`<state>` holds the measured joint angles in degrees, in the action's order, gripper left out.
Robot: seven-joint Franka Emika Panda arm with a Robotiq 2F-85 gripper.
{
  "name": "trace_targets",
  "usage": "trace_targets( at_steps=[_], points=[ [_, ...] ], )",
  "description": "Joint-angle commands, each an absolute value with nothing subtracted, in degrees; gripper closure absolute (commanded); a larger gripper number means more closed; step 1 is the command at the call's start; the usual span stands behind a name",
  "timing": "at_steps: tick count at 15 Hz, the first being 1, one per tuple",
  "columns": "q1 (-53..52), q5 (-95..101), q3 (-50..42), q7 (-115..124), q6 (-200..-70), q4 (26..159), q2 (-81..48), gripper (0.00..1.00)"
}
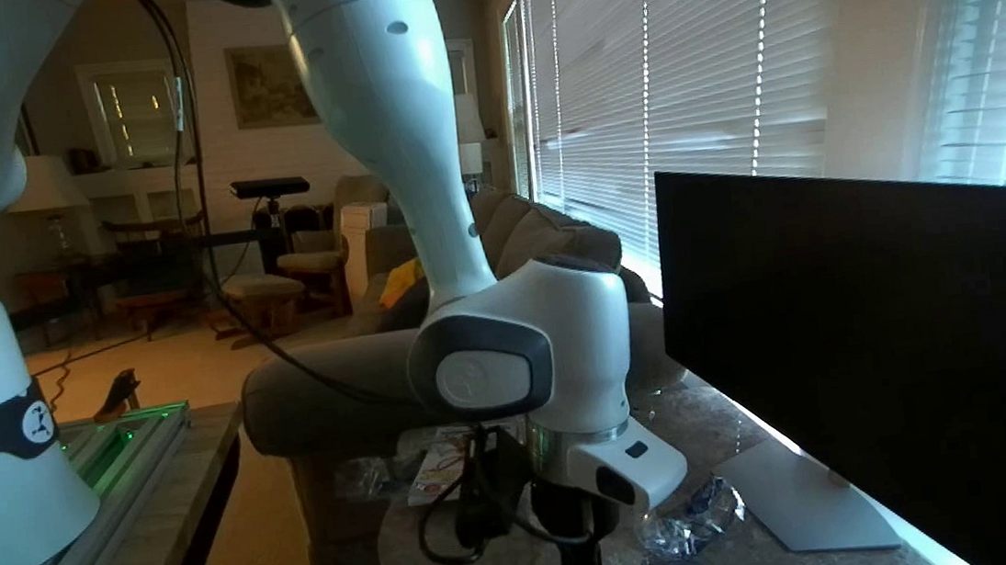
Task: Put the black remote control on the right armrest of the sofa.
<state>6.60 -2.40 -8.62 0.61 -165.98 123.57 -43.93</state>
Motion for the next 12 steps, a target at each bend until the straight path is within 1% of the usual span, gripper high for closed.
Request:
trace_targets(
  at_steps=[1, 8, 12],
  points=[
    [9.95, -1.55, -5.33, -3.04, -169.72, 124.32, -45.56, 0.00],
    [14.54, -2.55, -0.48, -4.74, -172.70, 123.32, -48.13, 0.00],
    [14.96, -2.34, -0.22, -4.28, -173.68, 122.55, -49.54, 0.00]
  ],
)
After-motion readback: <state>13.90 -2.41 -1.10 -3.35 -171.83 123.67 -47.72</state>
